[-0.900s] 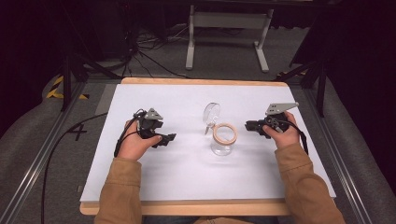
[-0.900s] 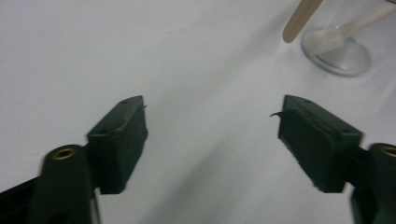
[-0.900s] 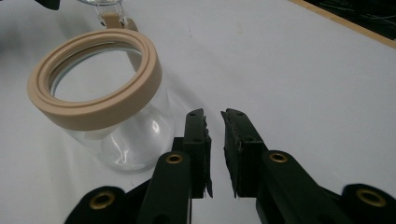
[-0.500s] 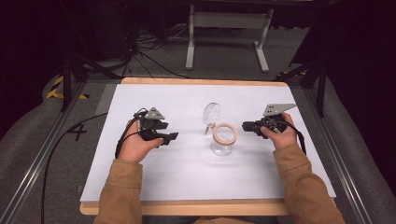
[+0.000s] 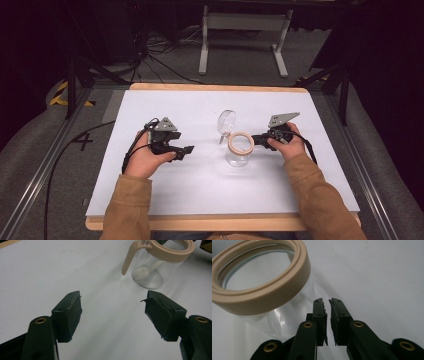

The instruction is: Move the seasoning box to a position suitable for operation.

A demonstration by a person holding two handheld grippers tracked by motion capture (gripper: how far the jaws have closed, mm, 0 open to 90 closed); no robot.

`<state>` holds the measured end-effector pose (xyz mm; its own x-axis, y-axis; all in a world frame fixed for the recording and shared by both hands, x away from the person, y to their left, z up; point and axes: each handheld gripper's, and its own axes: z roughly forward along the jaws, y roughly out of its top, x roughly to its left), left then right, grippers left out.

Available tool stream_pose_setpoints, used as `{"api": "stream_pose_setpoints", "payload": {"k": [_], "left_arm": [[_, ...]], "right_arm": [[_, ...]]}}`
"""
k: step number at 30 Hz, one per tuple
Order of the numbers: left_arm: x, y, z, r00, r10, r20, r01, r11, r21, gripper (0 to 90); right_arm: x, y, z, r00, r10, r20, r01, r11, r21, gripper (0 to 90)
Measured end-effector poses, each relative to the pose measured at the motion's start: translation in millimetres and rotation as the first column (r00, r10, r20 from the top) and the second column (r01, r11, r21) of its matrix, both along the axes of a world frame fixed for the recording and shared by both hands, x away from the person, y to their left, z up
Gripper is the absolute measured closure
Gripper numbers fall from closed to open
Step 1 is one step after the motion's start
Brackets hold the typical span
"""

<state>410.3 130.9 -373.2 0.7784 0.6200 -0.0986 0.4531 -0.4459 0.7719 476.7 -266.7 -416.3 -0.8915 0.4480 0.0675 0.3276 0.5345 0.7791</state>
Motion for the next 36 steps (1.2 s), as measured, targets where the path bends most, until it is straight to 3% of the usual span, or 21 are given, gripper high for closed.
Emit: {"api": "stream_pose_setpoints", "payload": {"k": [7, 9, 13, 15, 20, 23, 24, 27, 36], "left_arm": [[-3.3, 2.2, -0.3, 1.0000, -0.004, 0.000, 0.004, 0.9998, 0.022, 29.3], [-4.0, 2.5, -1.4, 1.0000, 0.001, 0.005, -0.001, 1.0000, 0.006, 29.3], [-3.1, 4.0, -0.9, 0.9999, 0.010, 0.005, -0.010, 0.9999, 0.012, 29.3], [-2.7, 3.7, -1.1, 0.9999, 0.014, 0.006, -0.014, 0.9999, 0.006, 29.5], [-0.1, 4.9, 3.5, 0.9966, 0.058, 0.058, -0.056, 0.9978, -0.037, 32.0], [2.1, 5.5, 5.5, 0.9953, 0.075, 0.060, -0.072, 0.9958, -0.057, 32.4], [3.9, 6.5, 6.4, 0.9959, 0.063, 0.065, -0.060, 0.9971, -0.046, 32.5], [6.0, 3.4, 5.7, 0.9952, 0.076, 0.062, -0.071, 0.9946, -0.075, 33.0], [13.2, -5.5, 8.4, 0.9971, 0.043, 0.062, -0.039, 0.9971, -0.065, 35.4]], "right_arm": [[2.9, 6.8, -5.0, 0.9998, 0.020, -0.008, -0.020, 1.000, -0.006, 83.5], [3.6, 7.3, -5.8, 0.9996, 0.023, -0.014, -0.023, 1.000, -0.003, 84.6], [3.2, 8.2, -5.6, 0.9994, 0.031, -0.017, -0.031, 0.999, -0.006, 88.1], [2.5, 8.4, -5.4, 0.9993, 0.030, -0.021, -0.031, 1.000, -0.006, 89.0], [-0.3, 7.8, -4.4, 0.9978, 0.048, -0.044, -0.049, 0.999, -0.013, 89.5], [-4.9, 7.5, -3.1, 0.9963, 0.065, -0.057, -0.067, 0.997, -0.028, 89.6], [-5.9, 7.4, -2.8, 0.9962, 0.067, -0.056, -0.069, 0.997, -0.032, 89.6], [-10.3, 7.7, -1.9, 0.9963, 0.067, -0.054, -0.069, 0.997, -0.044, 89.6], [-26.3, 10.3, 0.7, 0.9923, 0.105, -0.065, -0.110, 0.991, -0.071, 89.7]]}}
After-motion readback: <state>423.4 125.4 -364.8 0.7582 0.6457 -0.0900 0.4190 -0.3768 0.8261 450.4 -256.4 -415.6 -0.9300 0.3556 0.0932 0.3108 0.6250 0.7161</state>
